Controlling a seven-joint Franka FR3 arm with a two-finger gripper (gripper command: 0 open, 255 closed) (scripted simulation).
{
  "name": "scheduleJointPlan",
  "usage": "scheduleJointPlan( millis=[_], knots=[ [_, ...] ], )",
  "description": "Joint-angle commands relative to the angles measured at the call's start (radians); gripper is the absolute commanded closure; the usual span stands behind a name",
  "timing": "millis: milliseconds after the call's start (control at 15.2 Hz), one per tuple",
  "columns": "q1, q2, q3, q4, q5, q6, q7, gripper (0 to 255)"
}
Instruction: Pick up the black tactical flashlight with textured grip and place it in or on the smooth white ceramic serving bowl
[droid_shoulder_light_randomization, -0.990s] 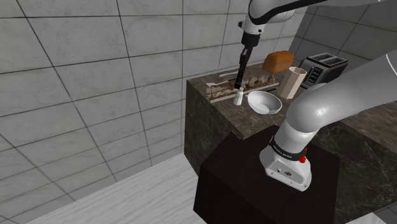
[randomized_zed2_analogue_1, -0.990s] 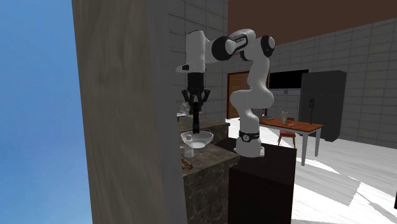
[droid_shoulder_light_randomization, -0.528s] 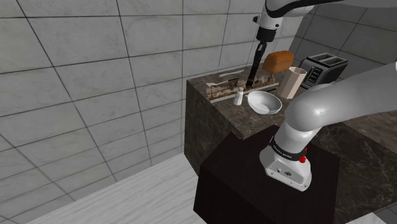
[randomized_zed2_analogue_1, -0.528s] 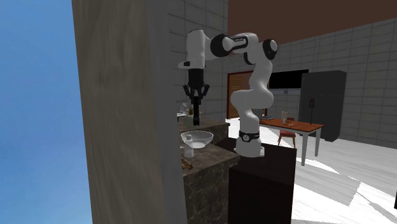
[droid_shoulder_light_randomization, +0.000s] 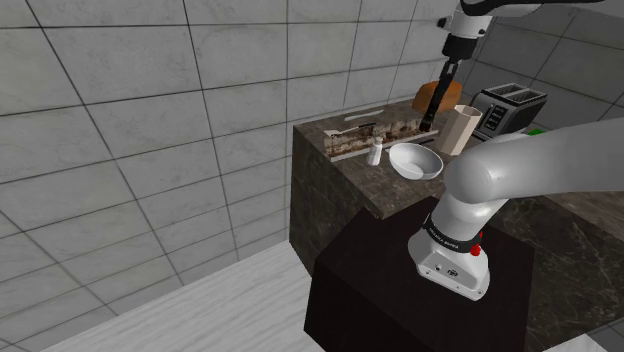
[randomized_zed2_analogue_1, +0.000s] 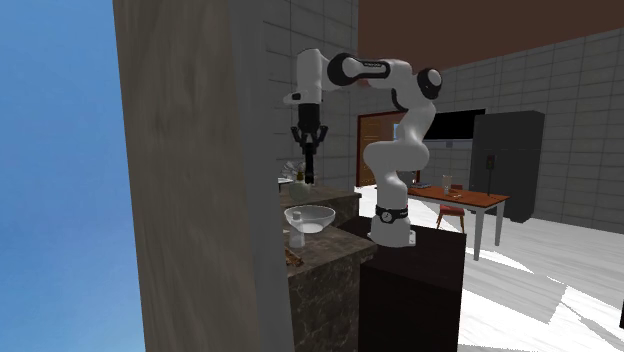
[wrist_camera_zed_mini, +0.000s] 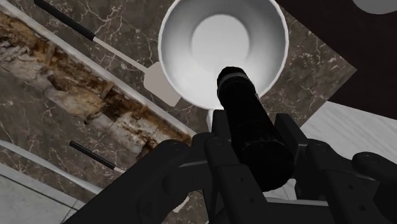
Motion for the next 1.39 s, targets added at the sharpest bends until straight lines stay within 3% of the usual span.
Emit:
scheduleJointPlan(
  millis=[0,1320],
  knots=[
    [-0.015,-0.019,-0.016,-0.009,-0.017,-0.007,-0.021,255],
    [-0.043,0.030,-0.111,-0.243,-0.102,0.275,-0.008,255]
  ],
)
